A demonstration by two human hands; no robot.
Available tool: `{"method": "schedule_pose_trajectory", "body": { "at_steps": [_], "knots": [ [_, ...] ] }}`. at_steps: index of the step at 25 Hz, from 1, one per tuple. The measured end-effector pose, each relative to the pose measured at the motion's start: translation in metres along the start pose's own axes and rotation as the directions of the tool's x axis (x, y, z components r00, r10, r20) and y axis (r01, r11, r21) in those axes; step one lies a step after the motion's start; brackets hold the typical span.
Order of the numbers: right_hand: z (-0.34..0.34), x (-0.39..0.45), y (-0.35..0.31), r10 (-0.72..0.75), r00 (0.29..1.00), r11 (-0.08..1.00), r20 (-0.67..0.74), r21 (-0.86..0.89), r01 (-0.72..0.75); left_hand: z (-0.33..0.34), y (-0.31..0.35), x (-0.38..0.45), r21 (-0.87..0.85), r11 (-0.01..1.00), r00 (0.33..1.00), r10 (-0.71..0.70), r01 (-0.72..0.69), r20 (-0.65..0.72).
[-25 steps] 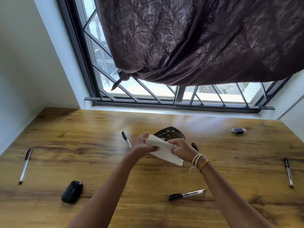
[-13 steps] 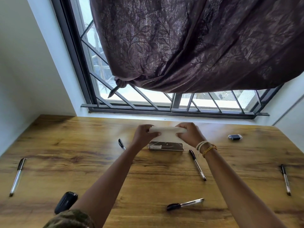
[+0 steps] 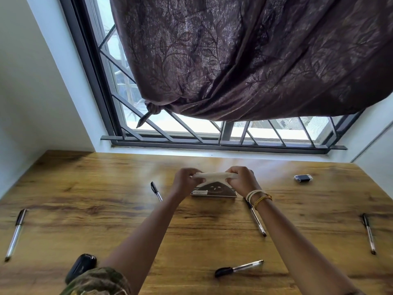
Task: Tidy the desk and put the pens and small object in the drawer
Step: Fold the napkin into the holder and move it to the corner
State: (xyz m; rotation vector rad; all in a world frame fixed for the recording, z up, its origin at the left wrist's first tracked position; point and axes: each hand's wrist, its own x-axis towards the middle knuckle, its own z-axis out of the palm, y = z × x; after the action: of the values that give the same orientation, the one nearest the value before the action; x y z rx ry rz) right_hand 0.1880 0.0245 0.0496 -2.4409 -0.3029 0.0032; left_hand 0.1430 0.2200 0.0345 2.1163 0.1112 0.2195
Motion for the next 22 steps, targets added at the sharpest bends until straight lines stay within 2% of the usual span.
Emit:
{"method": "schedule_pose_trajectory", "body": {
  "at_steps": [9, 15, 19, 22],
  "knots": [
    [0.007, -0.01, 0.017, 0.019, 0.998, 0.999, -0.059, -0.028, -0.02, 0.003, -0.015, -0.006, 0.074, 0.997, 1.0, 0.003, -0.004, 0.024],
    [0.011, -0.012, 0.029, 0.075, 0.996, 0.996, -0.045, -0.038, -0.077, 0.007, -0.024, -0.003, 0.029, 0.995, 0.995, -0.099, 0.099, 0.007],
    [0.019, -0.017, 0.037, 0.17, 0.985, 0.985, 0.044, -0.045, -0.168, 0.009, -0.033, -0.002, 0.073, 0.985, 0.967, -0.165, 0.154, 0.193],
    [0.026, -0.021, 0.041, 0.207, 0.977, 0.978, 0.052, -0.009, -0.207, 0.014, -0.038, -0.002, 0.122, 0.979, 0.958, -0.186, 0.162, 0.218]
  ]
}}
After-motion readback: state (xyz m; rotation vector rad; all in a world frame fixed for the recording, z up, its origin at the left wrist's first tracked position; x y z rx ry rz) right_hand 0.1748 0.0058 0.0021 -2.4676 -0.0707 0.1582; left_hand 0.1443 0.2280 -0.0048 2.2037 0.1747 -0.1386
